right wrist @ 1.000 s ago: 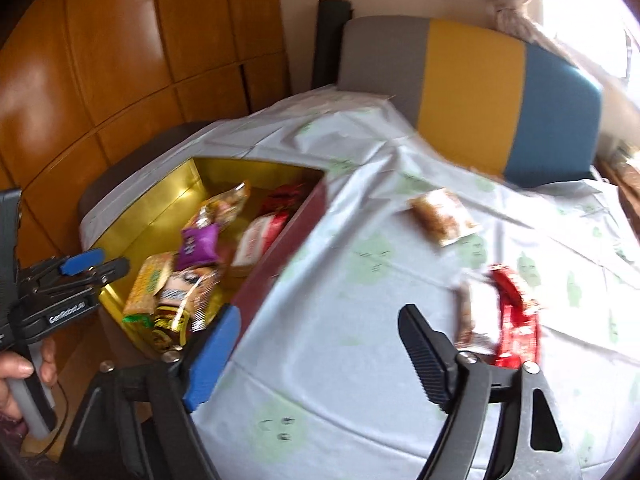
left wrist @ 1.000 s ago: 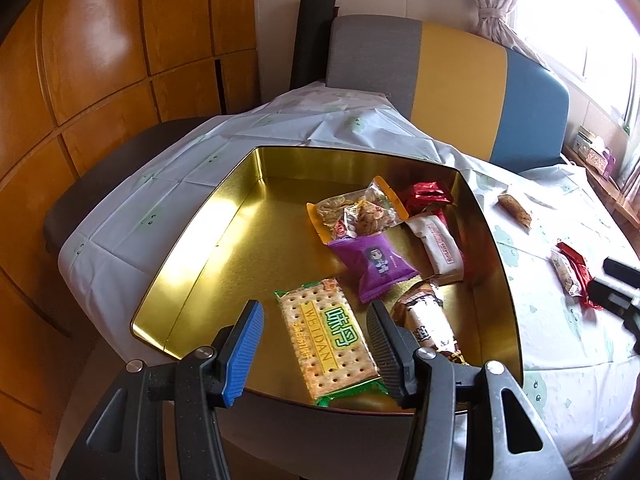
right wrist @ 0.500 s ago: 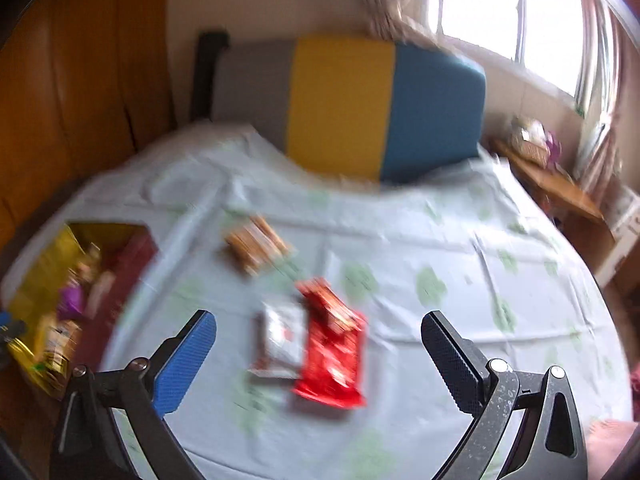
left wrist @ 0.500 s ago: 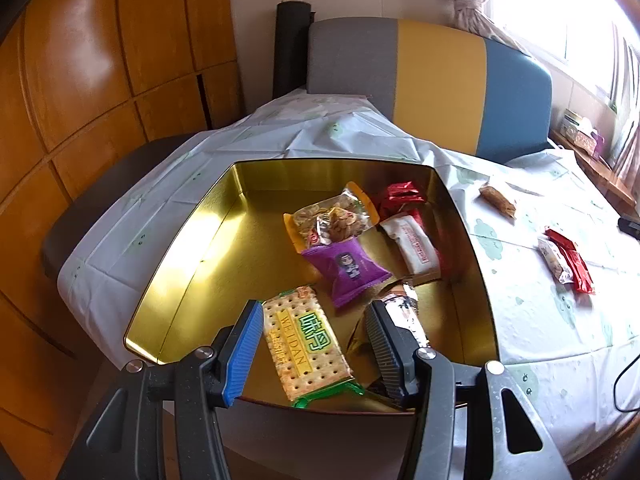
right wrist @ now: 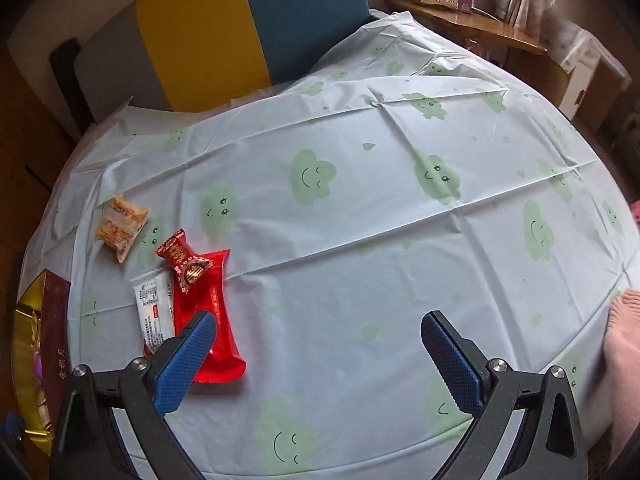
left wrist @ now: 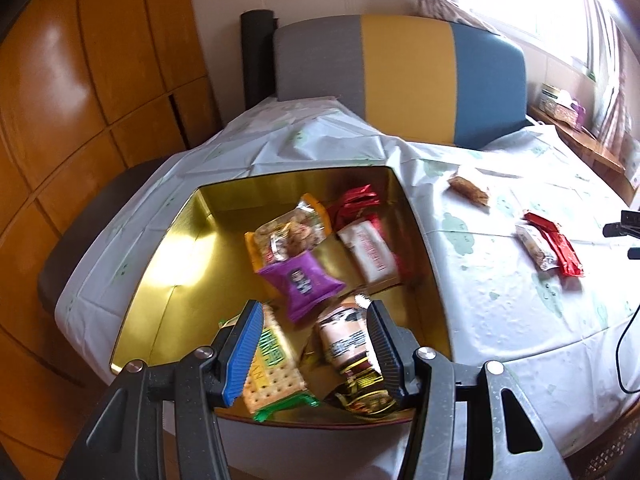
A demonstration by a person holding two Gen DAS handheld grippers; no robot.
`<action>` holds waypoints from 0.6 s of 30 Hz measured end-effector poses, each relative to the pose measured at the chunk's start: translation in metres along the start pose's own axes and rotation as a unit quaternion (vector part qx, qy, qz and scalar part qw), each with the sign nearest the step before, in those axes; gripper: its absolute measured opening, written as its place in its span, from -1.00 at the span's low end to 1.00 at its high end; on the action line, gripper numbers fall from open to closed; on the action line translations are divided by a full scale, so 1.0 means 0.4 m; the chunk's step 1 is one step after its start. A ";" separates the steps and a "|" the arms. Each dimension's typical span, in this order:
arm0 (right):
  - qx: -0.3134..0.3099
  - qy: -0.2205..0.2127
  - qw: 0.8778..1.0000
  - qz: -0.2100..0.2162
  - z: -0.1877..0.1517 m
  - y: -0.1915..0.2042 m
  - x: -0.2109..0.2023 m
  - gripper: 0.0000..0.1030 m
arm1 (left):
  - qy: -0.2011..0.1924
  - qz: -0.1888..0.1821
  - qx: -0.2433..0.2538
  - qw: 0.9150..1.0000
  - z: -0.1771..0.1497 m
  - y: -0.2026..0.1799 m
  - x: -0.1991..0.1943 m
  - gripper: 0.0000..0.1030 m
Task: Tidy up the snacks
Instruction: 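Withdraw both tools from the tin toward the snack pile, then grasp the clear bag of orange crisps with the left tool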
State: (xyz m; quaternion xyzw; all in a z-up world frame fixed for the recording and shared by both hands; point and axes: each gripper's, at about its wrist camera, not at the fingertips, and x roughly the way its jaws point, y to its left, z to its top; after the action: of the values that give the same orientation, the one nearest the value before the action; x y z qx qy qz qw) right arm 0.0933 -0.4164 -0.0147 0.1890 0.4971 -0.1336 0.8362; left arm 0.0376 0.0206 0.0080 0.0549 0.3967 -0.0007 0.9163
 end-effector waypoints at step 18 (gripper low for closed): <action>0.031 -0.031 0.996 0.080 0.003 0.010 -0.047 1.00 | 0.054 -0.138 0.035 0.988 0.155 -0.210 0.069 0.06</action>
State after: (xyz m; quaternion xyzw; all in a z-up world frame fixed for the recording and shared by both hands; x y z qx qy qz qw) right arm 0.0870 -0.4125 0.0031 0.2500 0.4499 -0.0872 0.8529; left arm 0.0979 -0.0679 0.0217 0.0318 0.4488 -0.1381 0.8823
